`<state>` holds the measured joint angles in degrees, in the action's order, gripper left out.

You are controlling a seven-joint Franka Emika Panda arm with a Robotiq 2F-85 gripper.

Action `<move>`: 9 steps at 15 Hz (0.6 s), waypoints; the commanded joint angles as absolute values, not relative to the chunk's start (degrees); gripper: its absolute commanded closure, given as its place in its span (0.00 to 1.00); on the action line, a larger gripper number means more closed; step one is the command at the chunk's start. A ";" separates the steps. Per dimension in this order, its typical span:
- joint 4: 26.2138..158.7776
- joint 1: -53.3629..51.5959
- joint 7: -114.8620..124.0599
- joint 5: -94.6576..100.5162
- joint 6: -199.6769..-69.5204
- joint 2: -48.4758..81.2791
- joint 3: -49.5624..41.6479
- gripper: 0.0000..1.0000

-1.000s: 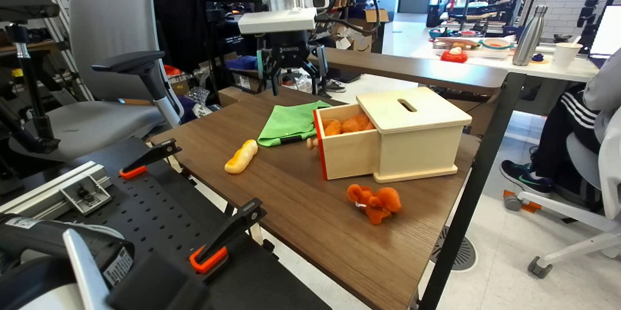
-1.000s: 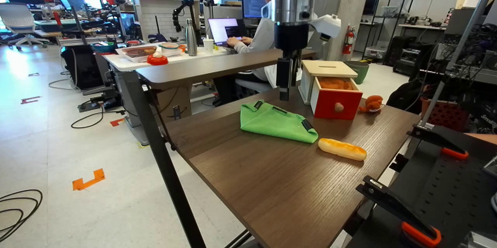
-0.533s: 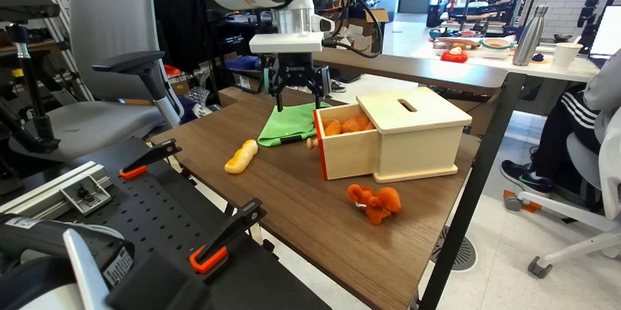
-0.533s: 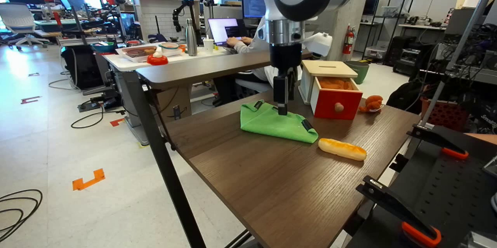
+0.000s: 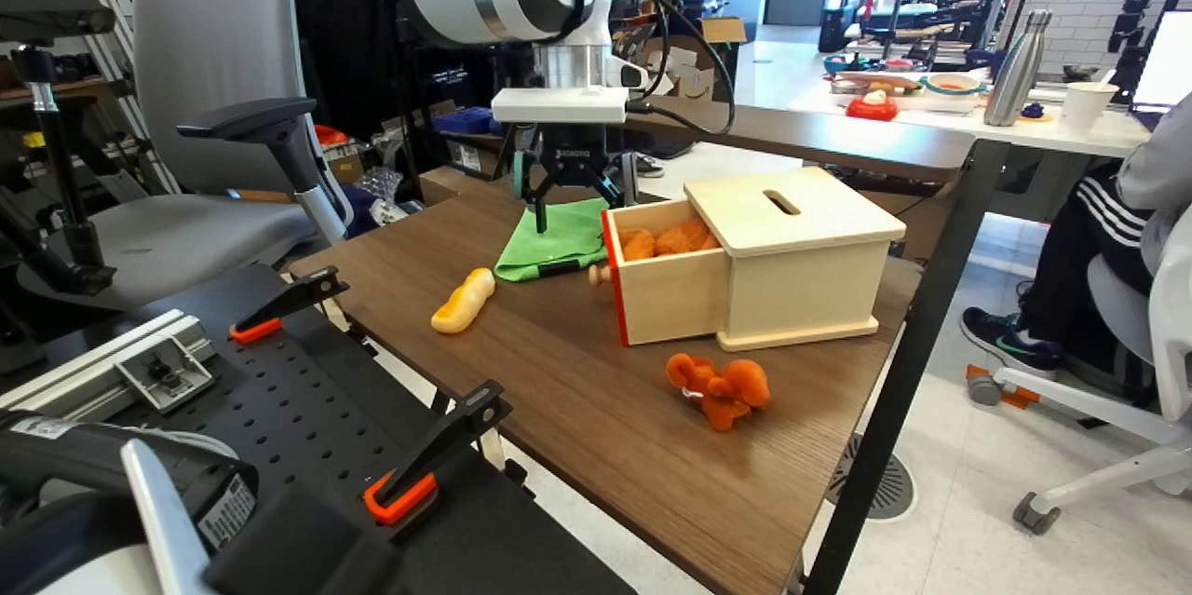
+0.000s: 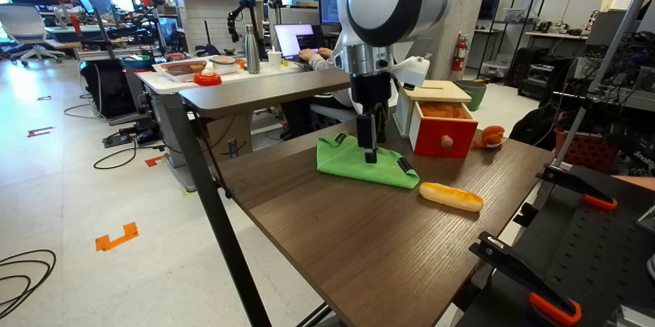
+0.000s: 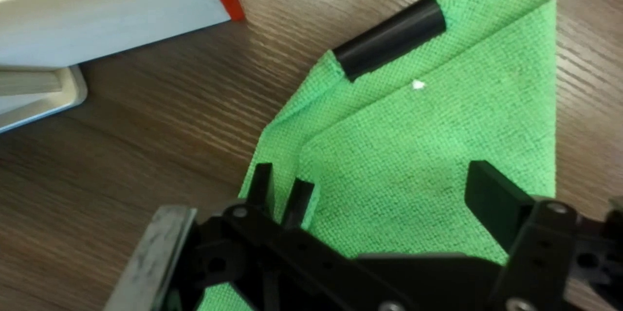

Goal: Move the green cloth

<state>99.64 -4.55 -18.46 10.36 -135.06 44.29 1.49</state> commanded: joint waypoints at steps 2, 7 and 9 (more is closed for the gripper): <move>95.73 -4.89 -18.52 13.10 -131.68 47.65 1.72 0.00; 96.87 -6.37 -18.65 16.03 -130.54 48.27 1.67 0.00; 98.32 -7.16 -18.92 17.43 -129.78 47.61 1.96 0.00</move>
